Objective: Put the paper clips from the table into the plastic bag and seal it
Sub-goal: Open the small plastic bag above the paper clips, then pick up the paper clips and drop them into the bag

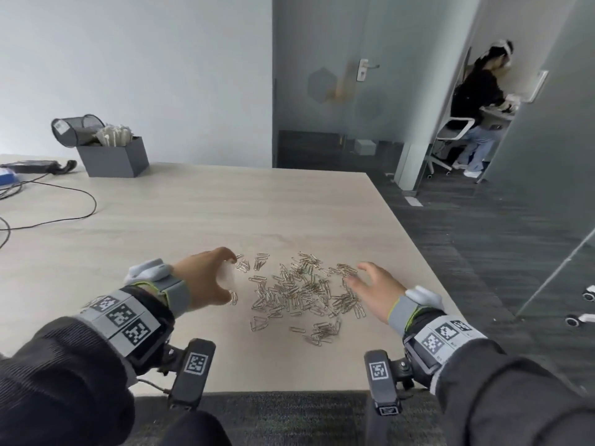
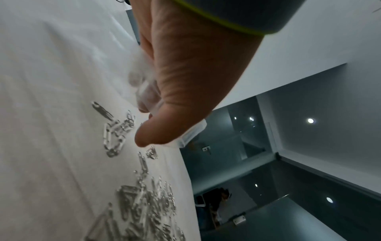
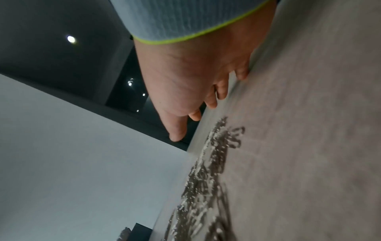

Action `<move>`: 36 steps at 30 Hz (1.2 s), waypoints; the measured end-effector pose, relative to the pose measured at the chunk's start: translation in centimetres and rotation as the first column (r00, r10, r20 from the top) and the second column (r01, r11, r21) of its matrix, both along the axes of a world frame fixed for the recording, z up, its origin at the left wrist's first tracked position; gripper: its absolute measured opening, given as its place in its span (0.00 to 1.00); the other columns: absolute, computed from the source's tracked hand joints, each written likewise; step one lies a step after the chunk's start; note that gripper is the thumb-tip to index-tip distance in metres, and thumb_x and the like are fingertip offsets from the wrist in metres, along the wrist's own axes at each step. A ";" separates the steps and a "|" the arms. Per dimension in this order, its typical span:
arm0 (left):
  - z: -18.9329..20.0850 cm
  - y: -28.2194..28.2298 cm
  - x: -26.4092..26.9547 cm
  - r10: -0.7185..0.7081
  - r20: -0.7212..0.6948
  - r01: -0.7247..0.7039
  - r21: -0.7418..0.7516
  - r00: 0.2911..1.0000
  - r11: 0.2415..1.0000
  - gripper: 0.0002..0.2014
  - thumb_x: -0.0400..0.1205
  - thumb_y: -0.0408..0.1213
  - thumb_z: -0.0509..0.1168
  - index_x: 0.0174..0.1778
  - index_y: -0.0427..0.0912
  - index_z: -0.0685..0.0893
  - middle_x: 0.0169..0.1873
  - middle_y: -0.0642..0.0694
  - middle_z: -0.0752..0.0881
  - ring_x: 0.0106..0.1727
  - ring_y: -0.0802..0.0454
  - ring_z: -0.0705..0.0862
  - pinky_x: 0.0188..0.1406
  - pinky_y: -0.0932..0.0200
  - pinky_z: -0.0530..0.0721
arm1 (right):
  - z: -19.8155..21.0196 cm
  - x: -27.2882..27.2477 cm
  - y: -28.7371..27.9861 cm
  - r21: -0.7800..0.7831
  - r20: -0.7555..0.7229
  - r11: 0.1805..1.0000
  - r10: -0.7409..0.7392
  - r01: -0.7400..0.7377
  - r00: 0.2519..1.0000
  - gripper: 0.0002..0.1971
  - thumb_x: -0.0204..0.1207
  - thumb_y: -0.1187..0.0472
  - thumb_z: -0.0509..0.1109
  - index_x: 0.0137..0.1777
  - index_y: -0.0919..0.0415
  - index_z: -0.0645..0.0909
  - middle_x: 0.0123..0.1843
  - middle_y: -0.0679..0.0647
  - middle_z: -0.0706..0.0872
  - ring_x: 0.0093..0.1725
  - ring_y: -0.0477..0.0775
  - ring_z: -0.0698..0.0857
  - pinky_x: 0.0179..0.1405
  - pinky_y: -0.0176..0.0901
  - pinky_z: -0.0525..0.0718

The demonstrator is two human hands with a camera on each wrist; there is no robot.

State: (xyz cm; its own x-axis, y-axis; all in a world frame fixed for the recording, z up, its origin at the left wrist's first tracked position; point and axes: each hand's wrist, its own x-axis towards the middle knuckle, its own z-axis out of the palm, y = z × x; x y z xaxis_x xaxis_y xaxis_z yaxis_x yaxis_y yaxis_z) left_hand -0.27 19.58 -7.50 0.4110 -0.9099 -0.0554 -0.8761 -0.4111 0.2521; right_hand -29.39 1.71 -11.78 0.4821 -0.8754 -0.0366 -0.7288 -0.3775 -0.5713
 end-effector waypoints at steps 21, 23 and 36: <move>-6.4 -0.3 -5.1 -0.162 -0.420 -0.018 -0.394 0.893 0.919 0.28 0.61 0.67 0.62 0.58 0.64 0.75 0.43 0.61 0.86 0.44 0.65 0.85 0.42 0.69 0.77 | 0.4 6.4 1.5 0.248 0.194 0.964 0.051 -0.099 0.980 0.25 0.75 0.41 0.65 0.74 0.37 0.72 0.77 0.48 0.77 0.70 0.52 0.79 0.65 0.49 0.77; -6.6 -0.7 -5.3 -0.131 -0.424 -0.064 -0.415 0.896 0.908 0.31 0.61 0.69 0.60 0.59 0.61 0.78 0.45 0.61 0.86 0.42 0.61 0.85 0.41 0.67 0.76 | 1.5 4.6 -0.1 0.169 0.049 0.983 0.070 -0.077 0.996 0.27 0.75 0.44 0.69 0.74 0.45 0.74 0.76 0.49 0.76 0.69 0.49 0.78 0.65 0.43 0.74; -6.3 -1.2 -5.4 -0.031 -0.427 -0.156 -0.397 0.904 0.905 0.30 0.71 0.63 0.72 0.66 0.57 0.77 0.53 0.61 0.84 0.50 0.52 0.87 0.62 0.47 0.83 | 1.9 6.5 1.0 0.146 -0.377 0.974 0.216 -0.173 0.901 0.36 0.60 0.42 0.82 0.70 0.42 0.75 0.62 0.49 0.79 0.37 0.54 0.89 0.35 0.47 0.91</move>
State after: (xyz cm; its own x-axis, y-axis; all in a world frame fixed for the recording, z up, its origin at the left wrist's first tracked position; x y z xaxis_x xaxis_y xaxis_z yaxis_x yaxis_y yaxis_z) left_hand -5.71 18.35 -13.80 0.4911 -0.8597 0.1404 -0.6274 -0.2372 0.7417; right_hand -22.86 2.72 -9.90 0.5707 -0.7460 -0.3432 -0.8191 -0.4872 -0.3028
